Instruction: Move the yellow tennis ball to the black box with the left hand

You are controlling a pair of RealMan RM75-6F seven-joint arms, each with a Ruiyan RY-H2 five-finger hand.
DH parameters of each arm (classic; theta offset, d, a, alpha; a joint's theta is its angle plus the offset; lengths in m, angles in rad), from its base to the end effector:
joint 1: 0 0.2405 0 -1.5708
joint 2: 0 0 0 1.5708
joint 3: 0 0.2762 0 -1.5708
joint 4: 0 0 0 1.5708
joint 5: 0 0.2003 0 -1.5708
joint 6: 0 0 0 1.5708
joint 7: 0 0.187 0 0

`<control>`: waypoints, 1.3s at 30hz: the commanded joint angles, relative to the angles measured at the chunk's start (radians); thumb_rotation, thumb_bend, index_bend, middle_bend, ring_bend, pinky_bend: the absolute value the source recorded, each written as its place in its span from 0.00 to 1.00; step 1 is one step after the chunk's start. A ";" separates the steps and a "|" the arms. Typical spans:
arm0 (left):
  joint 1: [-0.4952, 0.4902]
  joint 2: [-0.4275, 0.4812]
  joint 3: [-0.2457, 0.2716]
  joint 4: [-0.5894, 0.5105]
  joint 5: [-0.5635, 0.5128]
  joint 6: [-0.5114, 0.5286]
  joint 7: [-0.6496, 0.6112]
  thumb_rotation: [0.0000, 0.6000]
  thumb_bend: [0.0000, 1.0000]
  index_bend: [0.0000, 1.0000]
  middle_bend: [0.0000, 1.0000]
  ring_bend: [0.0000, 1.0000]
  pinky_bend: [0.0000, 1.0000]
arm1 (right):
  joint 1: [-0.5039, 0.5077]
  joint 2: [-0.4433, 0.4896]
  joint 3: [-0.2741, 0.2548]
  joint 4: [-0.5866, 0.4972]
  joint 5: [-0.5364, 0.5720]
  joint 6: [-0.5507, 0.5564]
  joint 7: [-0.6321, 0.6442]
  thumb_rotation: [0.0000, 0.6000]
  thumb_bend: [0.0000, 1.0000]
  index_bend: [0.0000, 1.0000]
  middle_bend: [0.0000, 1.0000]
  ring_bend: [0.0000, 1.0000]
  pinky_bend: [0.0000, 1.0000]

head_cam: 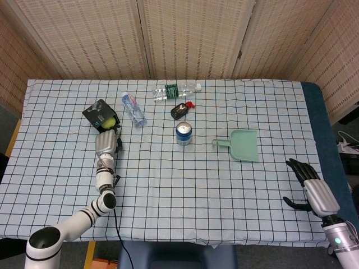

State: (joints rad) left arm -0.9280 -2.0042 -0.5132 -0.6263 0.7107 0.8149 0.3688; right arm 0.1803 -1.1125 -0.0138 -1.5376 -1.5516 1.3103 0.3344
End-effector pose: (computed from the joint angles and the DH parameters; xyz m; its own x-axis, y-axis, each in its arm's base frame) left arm -0.2103 0.4991 -0.0593 0.2483 0.1806 0.9517 0.9402 0.1916 -0.2816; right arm -0.3313 -0.2405 0.1431 0.1784 -0.2213 0.9588 -0.9835 -0.0709 0.1667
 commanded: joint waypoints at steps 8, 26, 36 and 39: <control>0.007 0.016 0.020 -0.010 0.053 -0.016 -0.069 1.00 0.60 0.15 0.14 0.11 0.27 | 0.000 0.001 0.001 -0.001 -0.001 0.001 0.002 1.00 0.16 0.00 0.00 0.00 0.00; 0.323 0.356 0.347 -0.504 0.525 0.349 -0.254 1.00 0.61 0.29 0.29 0.23 0.25 | -0.003 0.010 0.001 -0.012 -0.014 0.020 0.006 1.00 0.16 0.00 0.00 0.00 0.00; 0.508 0.555 0.601 -0.481 0.914 0.688 -0.338 1.00 0.57 0.35 0.36 0.28 0.20 | -0.005 0.004 0.002 -0.013 -0.009 0.021 -0.020 1.00 0.16 0.00 0.00 0.00 0.00; 0.546 0.583 0.621 -0.491 0.906 0.687 -0.355 1.00 0.57 0.35 0.36 0.28 0.20 | -0.007 0.000 0.003 -0.012 -0.007 0.023 -0.033 1.00 0.16 0.00 0.00 0.00 0.00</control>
